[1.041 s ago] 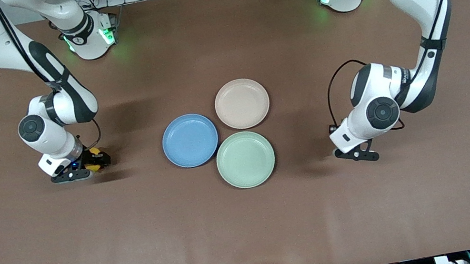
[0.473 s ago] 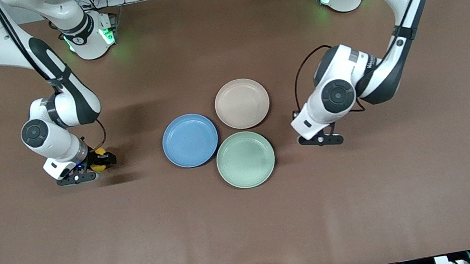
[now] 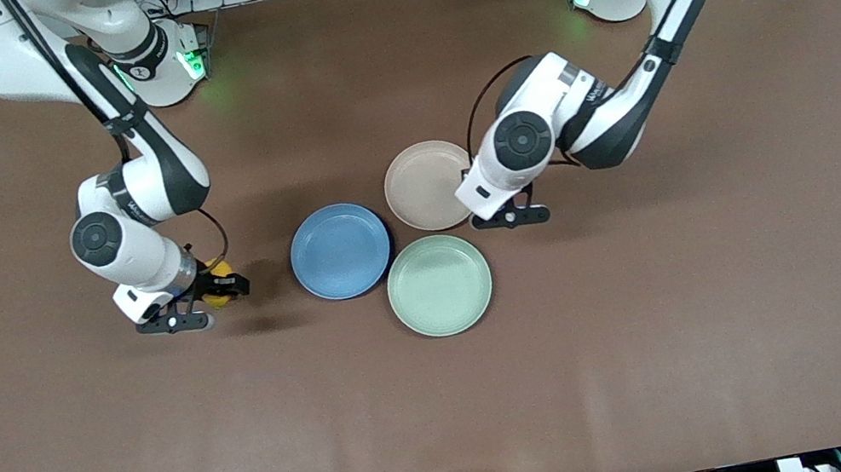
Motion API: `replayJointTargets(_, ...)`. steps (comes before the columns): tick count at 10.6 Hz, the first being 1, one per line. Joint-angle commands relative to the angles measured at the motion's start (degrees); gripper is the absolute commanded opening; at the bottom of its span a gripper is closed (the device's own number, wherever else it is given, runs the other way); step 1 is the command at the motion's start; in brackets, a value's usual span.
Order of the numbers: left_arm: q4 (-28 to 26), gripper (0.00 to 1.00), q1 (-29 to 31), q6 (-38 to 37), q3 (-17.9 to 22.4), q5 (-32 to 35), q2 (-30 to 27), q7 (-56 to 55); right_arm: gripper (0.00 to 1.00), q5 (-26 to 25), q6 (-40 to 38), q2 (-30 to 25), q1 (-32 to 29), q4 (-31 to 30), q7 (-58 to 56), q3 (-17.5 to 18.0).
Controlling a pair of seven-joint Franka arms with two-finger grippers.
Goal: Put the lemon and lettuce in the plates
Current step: 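Carry the lettuce toward the beige plate while the right gripper carries the lemon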
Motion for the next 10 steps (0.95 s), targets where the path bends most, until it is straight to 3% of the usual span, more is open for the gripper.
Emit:
replayJointTargets(1, 0.64, 0.00, -2.34, 0.64, -0.15, -2.21, 1.49, -2.96, 0.26, 0.00, -1.85, 0.01, 1.30, 2.21, 6.77, 3.19)
replayJointTargets(7, 0.64, 0.00, -9.72, 7.67, 0.29, -1.69, 5.97, -9.29, 0.28, -1.50, -1.14, 5.28, 6.05, 6.77, 18.73, 6.89)
replayJointTargets(10, 0.46, 0.00, -9.82, 7.76, 1.34, -1.60, 6.07, -9.21, 0.29, -6.57, -0.97, 9.76, 8.51, 10.02, 25.75, 6.89)
